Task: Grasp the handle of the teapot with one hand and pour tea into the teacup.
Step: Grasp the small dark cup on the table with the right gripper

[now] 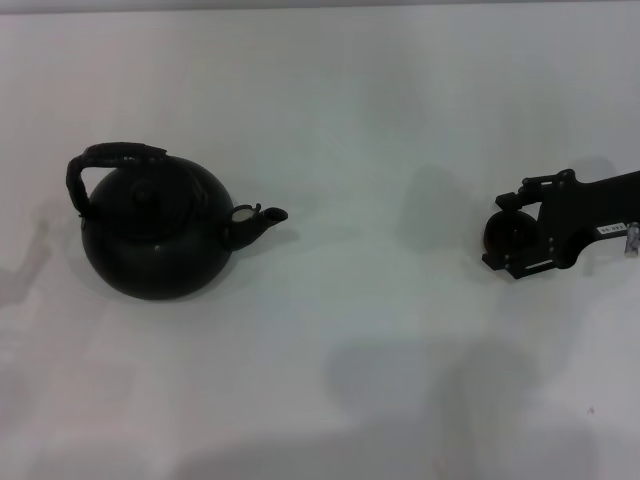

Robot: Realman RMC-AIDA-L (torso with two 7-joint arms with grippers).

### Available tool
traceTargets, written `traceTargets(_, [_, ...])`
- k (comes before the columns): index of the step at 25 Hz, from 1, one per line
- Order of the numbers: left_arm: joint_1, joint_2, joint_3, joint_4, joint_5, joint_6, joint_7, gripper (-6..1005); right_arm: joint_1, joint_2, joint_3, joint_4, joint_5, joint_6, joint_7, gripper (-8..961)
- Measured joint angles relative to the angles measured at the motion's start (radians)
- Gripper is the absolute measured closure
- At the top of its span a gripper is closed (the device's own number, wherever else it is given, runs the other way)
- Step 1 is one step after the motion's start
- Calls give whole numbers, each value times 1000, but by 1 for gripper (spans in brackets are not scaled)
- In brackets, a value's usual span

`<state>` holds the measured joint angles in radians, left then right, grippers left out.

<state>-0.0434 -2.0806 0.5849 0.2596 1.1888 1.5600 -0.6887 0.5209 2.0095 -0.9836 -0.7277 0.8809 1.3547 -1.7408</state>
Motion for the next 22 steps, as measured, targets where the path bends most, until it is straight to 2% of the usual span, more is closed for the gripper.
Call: traceTargets(22, [-7,5,-2,5,0,0,3,213,-9,-3,-6,-1,-31,-13,25,118])
